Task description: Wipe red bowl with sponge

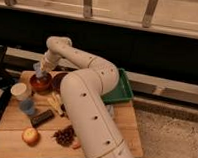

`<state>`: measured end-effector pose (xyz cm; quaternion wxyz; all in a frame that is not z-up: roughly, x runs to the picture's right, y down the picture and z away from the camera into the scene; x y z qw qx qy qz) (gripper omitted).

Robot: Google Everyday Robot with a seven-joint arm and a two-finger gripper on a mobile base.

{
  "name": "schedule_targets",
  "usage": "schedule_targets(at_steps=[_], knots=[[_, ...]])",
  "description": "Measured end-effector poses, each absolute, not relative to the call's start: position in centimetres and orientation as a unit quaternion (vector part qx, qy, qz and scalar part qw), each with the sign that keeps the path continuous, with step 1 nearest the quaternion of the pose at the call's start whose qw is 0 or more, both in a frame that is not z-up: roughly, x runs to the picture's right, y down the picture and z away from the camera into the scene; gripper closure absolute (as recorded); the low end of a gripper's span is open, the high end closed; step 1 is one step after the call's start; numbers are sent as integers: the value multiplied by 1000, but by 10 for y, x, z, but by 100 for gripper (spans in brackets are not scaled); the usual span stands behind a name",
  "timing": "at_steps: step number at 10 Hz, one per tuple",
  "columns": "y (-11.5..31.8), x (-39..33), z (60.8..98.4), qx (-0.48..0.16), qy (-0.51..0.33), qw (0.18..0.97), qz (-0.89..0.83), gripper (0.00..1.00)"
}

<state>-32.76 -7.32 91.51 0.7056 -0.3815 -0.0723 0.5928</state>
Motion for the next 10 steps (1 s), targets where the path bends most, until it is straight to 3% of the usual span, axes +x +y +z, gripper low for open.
schedule_targets(at_steps=[7,10], knots=[[-39,-314,902,-398,-57,691,601,100],[-54,-297,910,-378,-45,694,611,100]])
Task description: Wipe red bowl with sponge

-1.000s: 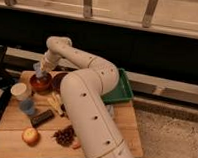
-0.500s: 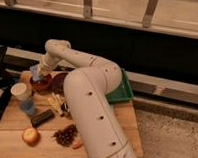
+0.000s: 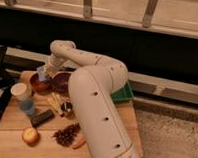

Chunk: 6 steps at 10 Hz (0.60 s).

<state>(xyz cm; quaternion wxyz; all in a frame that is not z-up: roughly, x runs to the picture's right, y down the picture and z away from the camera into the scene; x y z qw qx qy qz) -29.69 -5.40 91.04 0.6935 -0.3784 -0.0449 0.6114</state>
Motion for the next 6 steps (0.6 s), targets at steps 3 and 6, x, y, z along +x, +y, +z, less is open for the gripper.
schedule_targets(at_steps=[3,6], knots=[[-73,-314,918,-371,-55,705,601,100],[-68,-345,909,-382,-71,718,578,100]])
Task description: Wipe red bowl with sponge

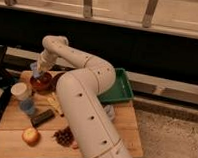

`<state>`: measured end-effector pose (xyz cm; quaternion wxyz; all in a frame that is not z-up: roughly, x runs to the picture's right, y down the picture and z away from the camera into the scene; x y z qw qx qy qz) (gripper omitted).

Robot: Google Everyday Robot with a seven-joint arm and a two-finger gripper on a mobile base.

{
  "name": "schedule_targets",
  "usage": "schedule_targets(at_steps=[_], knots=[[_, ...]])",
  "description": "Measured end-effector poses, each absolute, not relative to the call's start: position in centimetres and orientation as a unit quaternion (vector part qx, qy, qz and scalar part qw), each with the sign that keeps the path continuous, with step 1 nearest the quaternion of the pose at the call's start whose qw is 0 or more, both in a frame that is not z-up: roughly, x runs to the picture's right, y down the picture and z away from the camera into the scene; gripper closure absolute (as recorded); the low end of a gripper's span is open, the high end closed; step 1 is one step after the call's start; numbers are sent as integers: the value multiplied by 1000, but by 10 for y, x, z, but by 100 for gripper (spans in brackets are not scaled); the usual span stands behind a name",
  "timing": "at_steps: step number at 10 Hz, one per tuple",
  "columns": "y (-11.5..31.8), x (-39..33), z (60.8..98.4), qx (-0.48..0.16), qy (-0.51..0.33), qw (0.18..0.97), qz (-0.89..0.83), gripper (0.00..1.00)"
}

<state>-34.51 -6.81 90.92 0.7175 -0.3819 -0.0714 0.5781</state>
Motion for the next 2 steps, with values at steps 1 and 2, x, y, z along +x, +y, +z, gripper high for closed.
schedule_targets(at_steps=[1,2], knots=[[-62,-349,903,-388,-76,718,573,100],[-54,-351,899,-394,-75,718,569,100]])
